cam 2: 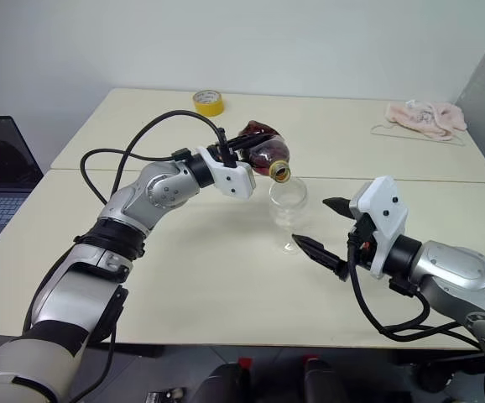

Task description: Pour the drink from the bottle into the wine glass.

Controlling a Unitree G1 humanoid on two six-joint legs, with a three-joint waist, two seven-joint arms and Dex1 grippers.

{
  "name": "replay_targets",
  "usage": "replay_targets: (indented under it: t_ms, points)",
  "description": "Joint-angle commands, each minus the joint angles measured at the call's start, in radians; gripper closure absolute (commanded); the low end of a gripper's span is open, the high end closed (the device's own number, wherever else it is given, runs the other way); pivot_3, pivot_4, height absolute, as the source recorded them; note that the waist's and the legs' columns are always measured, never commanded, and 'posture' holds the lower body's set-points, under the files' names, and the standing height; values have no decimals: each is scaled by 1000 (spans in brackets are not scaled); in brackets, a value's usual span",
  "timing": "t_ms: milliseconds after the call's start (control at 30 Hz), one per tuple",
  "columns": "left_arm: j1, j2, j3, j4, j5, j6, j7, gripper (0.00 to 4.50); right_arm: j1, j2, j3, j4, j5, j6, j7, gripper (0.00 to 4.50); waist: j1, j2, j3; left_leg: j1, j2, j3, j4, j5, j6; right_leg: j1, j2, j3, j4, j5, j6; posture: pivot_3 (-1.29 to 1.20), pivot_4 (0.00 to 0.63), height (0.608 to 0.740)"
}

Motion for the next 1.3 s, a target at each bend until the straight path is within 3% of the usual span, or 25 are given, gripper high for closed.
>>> replay_targets:
  t_ms: [33,1300]
  points:
    - [-41,16,10,-12,7,-13,43,3708,-7,4,-29,-25,-5,-22,1,0,0,0,0,0,0,0,0,0,0,0,0,0,0,0,0,0,150,740]
    - [-88,32,-38,54,105,-45,159,3709,-7,20,-17,-41,13,-17,-15,0,0,0,0,0,0,0,0,0,0,0,0,0,1,0,0,0,150,740]
